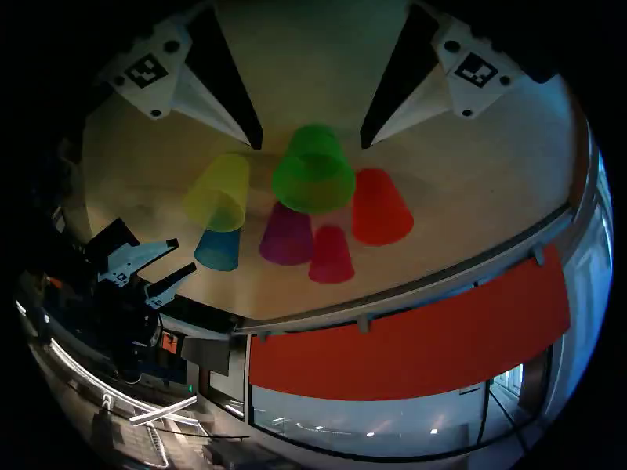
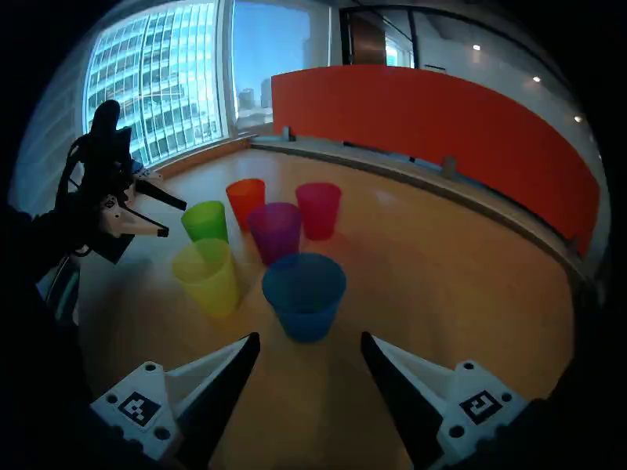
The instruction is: Pour water
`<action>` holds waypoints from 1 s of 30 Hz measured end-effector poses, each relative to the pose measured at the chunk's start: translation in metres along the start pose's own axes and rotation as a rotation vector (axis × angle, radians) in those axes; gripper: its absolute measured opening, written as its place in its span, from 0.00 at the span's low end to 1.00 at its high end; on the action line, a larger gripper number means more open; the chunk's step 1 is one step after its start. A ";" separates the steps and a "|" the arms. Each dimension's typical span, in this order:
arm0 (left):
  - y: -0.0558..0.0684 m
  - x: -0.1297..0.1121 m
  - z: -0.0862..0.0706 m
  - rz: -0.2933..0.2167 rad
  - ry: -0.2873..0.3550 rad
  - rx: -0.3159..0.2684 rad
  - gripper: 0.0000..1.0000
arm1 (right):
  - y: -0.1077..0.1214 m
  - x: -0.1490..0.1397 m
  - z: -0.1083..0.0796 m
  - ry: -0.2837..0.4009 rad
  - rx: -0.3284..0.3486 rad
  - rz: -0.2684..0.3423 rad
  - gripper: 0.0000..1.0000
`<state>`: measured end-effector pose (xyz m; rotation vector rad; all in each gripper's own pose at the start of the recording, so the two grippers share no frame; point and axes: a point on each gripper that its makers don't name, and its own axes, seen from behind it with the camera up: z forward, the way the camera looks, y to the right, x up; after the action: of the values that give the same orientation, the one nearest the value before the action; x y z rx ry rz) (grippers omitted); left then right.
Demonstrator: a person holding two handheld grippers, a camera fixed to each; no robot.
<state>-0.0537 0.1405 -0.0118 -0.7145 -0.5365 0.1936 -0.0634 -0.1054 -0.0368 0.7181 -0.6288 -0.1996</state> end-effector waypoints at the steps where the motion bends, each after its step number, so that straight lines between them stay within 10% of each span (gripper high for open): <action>1: 0.000 0.001 -0.003 -0.002 0.010 0.008 0.93 | 0.000 0.001 -0.002 0.009 -0.003 0.004 1.00; 30: -0.062 0.030 -0.078 -0.104 0.309 0.430 0.93 | 0.029 0.045 -0.054 0.336 -0.305 0.096 0.99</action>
<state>0.0126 0.0599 -0.0077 -0.2873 -0.2221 0.0931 0.0034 -0.0716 -0.0279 0.4122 -0.3011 -0.0803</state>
